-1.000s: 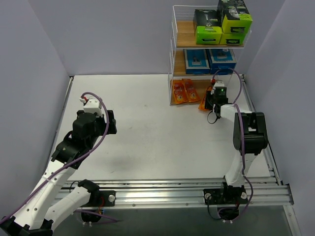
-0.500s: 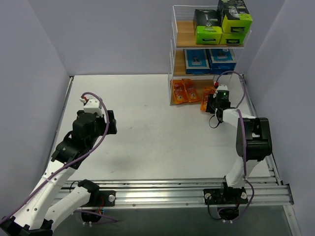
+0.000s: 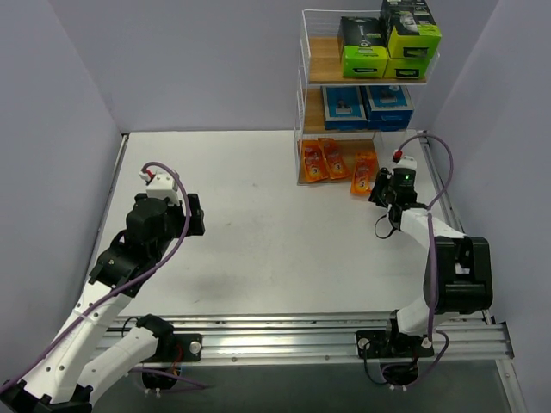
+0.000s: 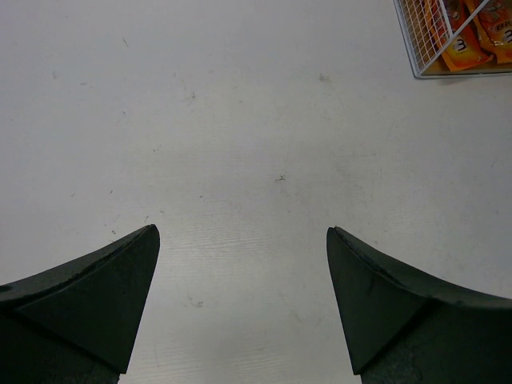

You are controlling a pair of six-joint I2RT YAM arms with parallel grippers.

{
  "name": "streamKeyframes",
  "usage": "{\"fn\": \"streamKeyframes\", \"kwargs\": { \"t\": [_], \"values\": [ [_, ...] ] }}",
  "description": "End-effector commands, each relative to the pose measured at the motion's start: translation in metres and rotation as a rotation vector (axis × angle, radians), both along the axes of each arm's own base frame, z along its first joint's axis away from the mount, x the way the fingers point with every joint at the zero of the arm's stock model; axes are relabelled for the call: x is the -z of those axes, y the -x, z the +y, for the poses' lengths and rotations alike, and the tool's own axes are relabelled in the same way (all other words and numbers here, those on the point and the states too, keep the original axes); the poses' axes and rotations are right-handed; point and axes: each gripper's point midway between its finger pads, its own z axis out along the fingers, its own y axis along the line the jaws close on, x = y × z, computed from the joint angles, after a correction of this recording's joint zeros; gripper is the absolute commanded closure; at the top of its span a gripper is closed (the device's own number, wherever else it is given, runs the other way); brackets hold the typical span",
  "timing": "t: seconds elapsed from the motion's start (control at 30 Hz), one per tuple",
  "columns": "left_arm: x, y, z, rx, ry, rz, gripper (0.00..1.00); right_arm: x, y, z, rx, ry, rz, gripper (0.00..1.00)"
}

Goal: Place and organize the shaving razors onto the shelf

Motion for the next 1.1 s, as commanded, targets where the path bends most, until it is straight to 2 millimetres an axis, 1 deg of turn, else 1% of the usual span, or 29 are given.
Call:
{"fn": "streamKeyframes", "kwargs": {
  "t": [0.0,0.03,0.07,0.1,0.13,0.17,0.23,0.27,0.3,0.37,0.4,0.47,0.5,0.57,0.6,0.77,0.9,0.97,1.0,1.07],
  "values": [
    [-0.017,-0.003,-0.004,0.014,0.034,-0.051,0.05,0.006,0.014,0.01,0.041,-0.099,-0.019,0.68],
    [-0.016,-0.003,-0.005,0.017,0.034,-0.049,0.05,0.006,0.014,0.016,0.047,-0.127,-0.038,0.69],
    [-0.016,-0.003,-0.006,0.019,0.035,-0.05,0.05,0.01,0.017,0.015,0.058,-0.133,-0.035,0.69],
    [-0.016,-0.003,-0.006,0.021,0.036,-0.05,0.05,0.019,0.021,0.025,0.048,-0.139,-0.018,0.69],
    [-0.016,-0.003,-0.006,0.021,0.036,-0.05,0.05,0.022,0.023,0.026,0.058,-0.137,-0.013,0.7],
    [-0.016,-0.003,-0.006,0.021,0.036,-0.05,0.05,0.022,0.021,0.032,0.065,-0.162,-0.023,0.71],
    [-0.016,-0.003,-0.006,0.021,0.035,-0.05,0.05,0.029,0.022,0.036,0.067,-0.179,-0.015,0.71],
    [-0.016,-0.003,-0.006,0.021,0.035,-0.05,0.05,0.029,0.02,0.039,0.079,-0.193,-0.023,0.71],
    [-0.017,-0.003,-0.006,0.02,0.036,-0.052,0.05,0.034,0.02,0.04,0.087,-0.202,-0.009,0.71],
    [-0.016,-0.003,-0.006,0.021,0.034,-0.049,0.05,0.034,0.014,0.044,0.098,-0.221,-0.011,0.72],
    [-0.016,-0.003,-0.006,0.023,0.035,-0.049,0.05,0.038,0.013,0.046,0.1,-0.226,-0.001,0.72],
    [-0.017,-0.003,-0.006,0.021,0.036,-0.052,0.05,0.038,0.007,0.05,0.096,-0.236,-0.006,0.73],
    [-0.017,-0.003,-0.006,0.02,0.035,-0.052,0.05,0.045,0.006,0.047,0.127,-0.222,0.004,0.73],
    [-0.017,-0.003,-0.005,0.018,0.035,-0.052,0.05,0.045,0.0,0.048,0.14,-0.226,0.001,0.74],
    [-0.017,-0.003,-0.006,0.018,0.033,-0.05,0.05,0.052,0.0,0.046,0.154,-0.226,0.013,0.74],
    [-0.016,-0.003,-0.007,0.019,0.027,-0.047,0.05,0.055,-0.013,0.044,0.177,-0.216,0.017,0.77],
    [-0.014,-0.004,-0.008,0.022,0.021,-0.041,0.05,0.056,-0.027,0.042,0.183,-0.199,0.022,0.77],
    [-0.014,-0.003,-0.009,0.026,0.017,-0.039,0.05,0.058,-0.03,0.04,0.19,-0.185,0.029,0.77],
    [-0.014,-0.003,-0.009,0.026,0.015,-0.038,0.05,0.062,-0.032,0.039,0.194,-0.182,0.038,0.77],
    [-0.013,-0.003,-0.01,0.027,0.01,-0.035,0.05,0.06,-0.04,0.036,0.198,-0.177,0.03,0.77]
  ]
}}
